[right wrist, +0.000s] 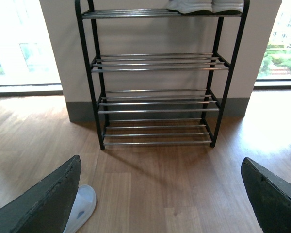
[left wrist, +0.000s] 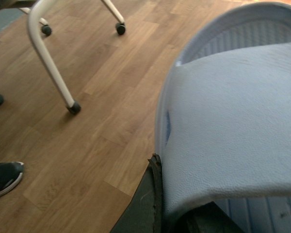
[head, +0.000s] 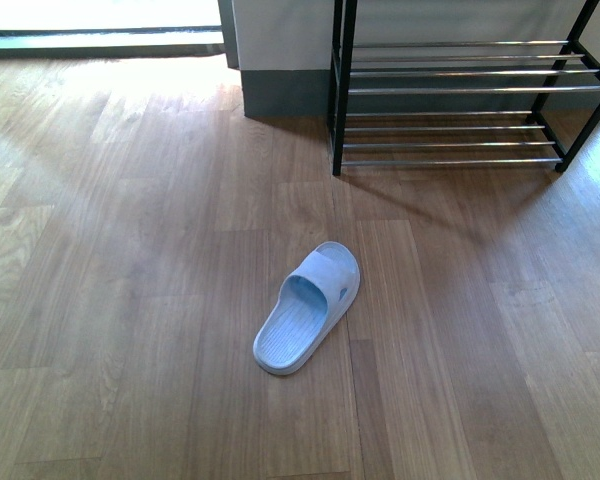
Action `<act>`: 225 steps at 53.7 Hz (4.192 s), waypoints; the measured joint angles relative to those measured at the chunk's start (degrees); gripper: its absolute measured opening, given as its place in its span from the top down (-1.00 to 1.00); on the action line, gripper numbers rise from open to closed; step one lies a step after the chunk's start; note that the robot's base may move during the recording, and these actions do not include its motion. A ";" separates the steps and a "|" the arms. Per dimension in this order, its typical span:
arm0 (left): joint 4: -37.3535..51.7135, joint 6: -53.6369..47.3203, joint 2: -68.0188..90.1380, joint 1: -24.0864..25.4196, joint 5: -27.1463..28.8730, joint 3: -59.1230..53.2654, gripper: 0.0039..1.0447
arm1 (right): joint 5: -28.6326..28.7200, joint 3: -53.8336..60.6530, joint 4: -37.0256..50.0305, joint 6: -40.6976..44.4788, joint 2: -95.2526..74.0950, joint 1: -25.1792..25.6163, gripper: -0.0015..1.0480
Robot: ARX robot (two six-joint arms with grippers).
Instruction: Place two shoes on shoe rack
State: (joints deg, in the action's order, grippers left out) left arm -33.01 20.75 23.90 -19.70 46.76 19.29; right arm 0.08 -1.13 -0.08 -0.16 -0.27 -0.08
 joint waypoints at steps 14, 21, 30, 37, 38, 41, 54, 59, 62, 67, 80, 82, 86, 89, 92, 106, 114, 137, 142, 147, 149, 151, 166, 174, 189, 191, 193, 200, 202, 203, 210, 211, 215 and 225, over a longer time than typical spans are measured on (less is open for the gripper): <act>0.39 -0.72 -0.50 -0.04 -0.04 -0.15 0.97 | -0.07 0.00 0.00 0.00 0.07 0.00 -0.82; 0.39 -0.79 -0.50 -0.04 -0.07 -0.15 0.97 | -0.09 0.00 0.00 0.00 0.07 0.00 -0.82; 0.39 -0.83 -0.52 -0.04 -0.04 -0.15 0.97 | -0.09 0.00 0.00 0.00 0.07 0.00 -0.82; 0.39 -0.92 -0.63 -0.04 -0.07 -0.17 0.97 | -0.24 0.00 0.02 0.00 0.11 0.00 -0.82; 0.39 -0.94 -0.63 -0.04 -0.07 -0.17 0.97 | -0.24 0.00 0.02 0.00 0.09 0.00 -0.82; 0.39 -0.94 -0.66 -0.02 -0.07 -0.20 0.97 | -0.22 0.00 0.02 0.00 0.09 0.00 -0.82; 0.39 -0.96 -0.72 -0.04 -0.07 -0.26 0.97 | -0.22 0.00 0.00 0.00 0.13 0.00 -0.82; 0.39 -0.96 -0.72 -0.02 -0.04 -0.26 0.97 | -0.17 0.00 0.00 0.00 0.09 0.00 -0.82; 0.39 -0.98 -0.72 -0.02 -0.07 -0.26 0.97 | -0.22 0.00 0.00 0.00 0.11 0.00 -0.82; 0.42 -0.96 -0.70 -0.04 -0.02 -0.26 0.97 | 0.02 0.00 0.00 0.00 0.07 0.00 -0.82; 0.42 -0.98 -0.70 -0.04 -0.02 -0.33 0.97 | 0.00 0.00 0.00 0.00 0.07 0.00 -0.82; 0.42 -0.98 -0.72 -0.04 -0.04 -0.33 0.97 | 1.53 -0.20 -0.52 0.33 -0.55 0.59 -0.82; 0.42 -0.98 -0.72 -0.04 0.00 -0.33 0.97 | 13.97 -1.22 -2.82 3.10 -5.16 3.43 -0.82; 0.42 -0.98 -0.72 -0.07 -0.13 -0.33 0.97 | 18.51 -1.36 0.79 5.31 -14.10 2.12 -0.82; 0.42 -0.98 -0.72 -0.04 -0.02 -0.35 0.97 | 15.28 -1.70 9.79 7.93 -26.80 -1.68 -0.82; 0.42 -0.98 -0.72 -0.04 -0.07 -0.35 0.97 | 4.17 -16.46 47.28 10.73 -92.04 -9.03 -0.82; 0.42 -0.98 -0.72 -0.04 -0.04 -0.35 0.97 | 2.36 -24.28 49.29 10.29 -113.48 -10.88 -0.82; 0.42 -0.98 -0.72 -0.04 -0.04 -0.35 0.97 | -1.33 -42.80 40.63 7.89 -141.39 -14.82 -0.82; 0.42 -0.98 -0.72 -0.04 -0.07 -0.35 0.97 | -0.52 -42.16 37.59 6.62 -140.54 -14.64 -0.82; 0.42 -0.98 -0.72 -0.04 -0.04 -0.35 0.97 | -0.90 -41.48 35.45 6.69 -138.68 -14.64 -0.82; 0.42 -0.98 -0.72 -0.04 -0.04 -0.35 0.97 | -0.92 -41.35 35.28 6.69 -138.00 -14.64 -0.82; 0.42 -0.98 -0.72 -0.04 -0.04 -0.35 0.97 | -0.90 -41.42 35.26 6.69 -137.59 -14.64 -0.82; 0.42 -0.98 -0.72 -0.04 -0.04 -0.35 0.97 | -4.39 -42.21 40.50 7.15 -139.95 -14.53 -0.82; 0.42 -0.98 -0.72 -0.04 -0.04 -0.35 0.97 | -4.11 -46.01 39.89 6.56 -145.87 -14.21 -0.82; 0.42 -0.98 -0.72 -0.04 -0.04 -0.35 0.97 | -3.93 -52.19 39.26 4.57 -152.61 -13.33 -0.82; 0.42 -0.98 -0.72 -0.04 -0.04 -0.35 0.97 | -4.09 -53.02 39.10 4.24 -153.33 -12.96 -0.82; 0.42 -0.98 -0.72 -0.04 -0.04 -0.35 0.97 | -4.79 -54.03 38.91 3.96 -154.35 -12.52 -0.82; 0.42 -0.98 -0.72 -0.04 -0.04 -0.35 0.97 | -5.42 -55.93 38.36 2.23 -156.85 -11.37 -0.82; 0.42 -0.98 -0.72 -0.04 -0.04 -0.35 0.97 | -5.92 -56.46 38.25 1.66 -157.61 -11.10 -0.82; 0.42 -0.98 -0.72 -0.04 -0.04 -0.35 0.97 | -5.97 -56.54 38.27 1.60 -157.72 -11.08 -0.82; 0.42 -0.98 -0.72 -0.04 -0.04 -0.35 0.97 | -6.49 -59.34 36.30 -0.09 -159.88 -10.71 -0.82; 0.42 -0.98 -0.72 -0.04 -0.04 -0.35 0.97 | -6.49 -60.24 35.45 -0.39 -160.23 -10.71 -0.82; 0.42 -0.98 -0.72 -0.04 -0.04 -0.35 0.97 | -6.45 -62.25 34.36 -1.07 -161.00 -10.71 -0.82; 0.42 -0.98 -0.72 -0.04 -0.04 -0.35 0.97 | -6.62 -65.44 34.27 -2.05 -162.20 -11.06 -0.82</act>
State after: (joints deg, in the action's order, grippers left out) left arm -32.60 19.77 23.18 -19.75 46.72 18.94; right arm -6.55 -66.57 34.20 -2.22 -162.47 -11.14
